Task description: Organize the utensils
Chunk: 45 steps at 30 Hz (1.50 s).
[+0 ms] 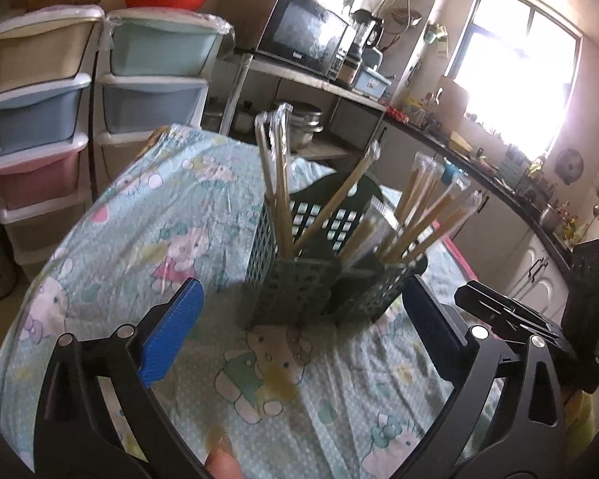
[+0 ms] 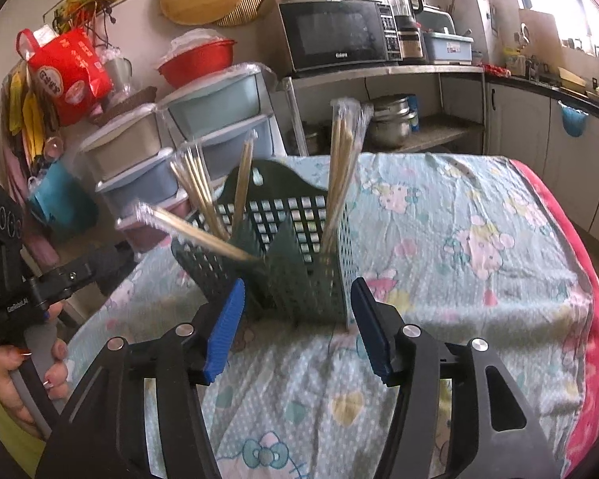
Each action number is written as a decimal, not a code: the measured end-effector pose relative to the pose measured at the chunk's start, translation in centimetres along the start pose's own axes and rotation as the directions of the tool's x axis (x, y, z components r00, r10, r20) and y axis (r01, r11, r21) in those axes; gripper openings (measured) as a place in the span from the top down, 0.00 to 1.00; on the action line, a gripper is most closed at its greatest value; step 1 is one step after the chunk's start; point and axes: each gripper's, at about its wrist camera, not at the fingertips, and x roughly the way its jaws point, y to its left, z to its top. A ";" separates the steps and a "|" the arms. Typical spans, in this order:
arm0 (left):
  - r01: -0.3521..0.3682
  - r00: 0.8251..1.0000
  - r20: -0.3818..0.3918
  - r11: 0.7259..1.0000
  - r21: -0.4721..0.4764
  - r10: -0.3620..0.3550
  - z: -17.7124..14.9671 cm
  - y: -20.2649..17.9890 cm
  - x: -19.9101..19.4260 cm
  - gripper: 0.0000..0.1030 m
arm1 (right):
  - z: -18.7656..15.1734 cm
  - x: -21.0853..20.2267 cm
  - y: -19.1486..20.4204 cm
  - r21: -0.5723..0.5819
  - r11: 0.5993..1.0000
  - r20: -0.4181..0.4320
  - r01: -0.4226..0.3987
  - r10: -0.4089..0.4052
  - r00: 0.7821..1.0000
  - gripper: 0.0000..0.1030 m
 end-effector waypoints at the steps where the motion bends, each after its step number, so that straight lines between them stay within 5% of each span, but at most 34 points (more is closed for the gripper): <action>1: -0.002 1.000 -0.014 1.000 -0.001 0.002 -0.5 0.1 0.3 0.11 | -0.3 0.1 -0.1 0.002 1.000 -0.006 0.001 -0.001 1.000 0.48; 19: -0.013 0.997 -0.079 0.998 0.057 0.018 -6.2 -1.3 2.0 0.10 | -5.6 0.1 -1.3 -0.001 0.996 -0.063 0.092 -0.092 0.994 0.27; 31: -0.053 0.999 -0.005 0.995 0.089 0.054 -7.8 -2.2 0.9 0.10 | -8.1 -1.2 -1.0 -0.039 0.985 0.022 0.167 -0.166 0.986 0.13; 45: -0.062 0.992 0.113 0.991 0.122 0.048 -8.9 -3.3 -0.5 0.10 | -9.1 -3.4 0.2 -0.076 0.977 0.186 0.197 -0.181 0.966 0.10</action>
